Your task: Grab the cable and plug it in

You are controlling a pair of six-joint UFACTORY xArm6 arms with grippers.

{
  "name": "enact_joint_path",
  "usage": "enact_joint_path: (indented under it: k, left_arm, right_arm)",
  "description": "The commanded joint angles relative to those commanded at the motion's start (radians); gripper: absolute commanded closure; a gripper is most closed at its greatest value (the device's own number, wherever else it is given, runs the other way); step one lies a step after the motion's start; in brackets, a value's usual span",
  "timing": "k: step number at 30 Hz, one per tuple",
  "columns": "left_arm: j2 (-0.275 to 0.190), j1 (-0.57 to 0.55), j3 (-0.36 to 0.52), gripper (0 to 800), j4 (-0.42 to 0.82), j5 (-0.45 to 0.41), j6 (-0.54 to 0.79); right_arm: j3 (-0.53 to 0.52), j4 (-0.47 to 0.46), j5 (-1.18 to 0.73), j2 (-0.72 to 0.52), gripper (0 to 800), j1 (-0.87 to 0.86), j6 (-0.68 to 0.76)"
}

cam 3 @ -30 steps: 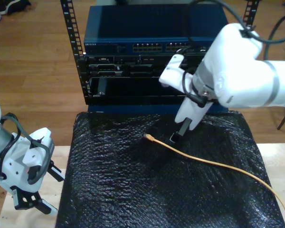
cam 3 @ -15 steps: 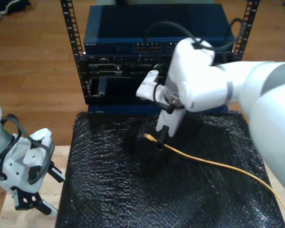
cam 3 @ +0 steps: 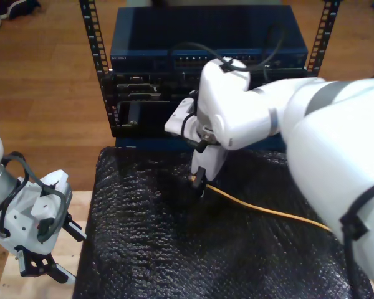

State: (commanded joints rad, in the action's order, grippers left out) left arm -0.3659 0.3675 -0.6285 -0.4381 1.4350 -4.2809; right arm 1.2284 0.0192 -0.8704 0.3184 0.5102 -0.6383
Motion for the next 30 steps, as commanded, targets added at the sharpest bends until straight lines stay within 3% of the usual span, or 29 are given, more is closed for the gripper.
enact_joint_path:
  k: [4,17,30]
  left_arm:
    - [0.000,0.000,0.000,0,0.000,0.000,0.000]
    - [0.000,0.000,0.000,0,-0.002,0.000,0.002]
    - [0.000,0.002,0.000,0,-0.002,0.002,0.002]
  right_arm:
    - [0.015,-0.003,0.000,0.029,93,0.003,0.034]
    - [0.051,-0.005,0.000,0.066,284,0.003,0.058]
    - [0.086,-0.025,0.002,0.103,341,0.003,0.071]
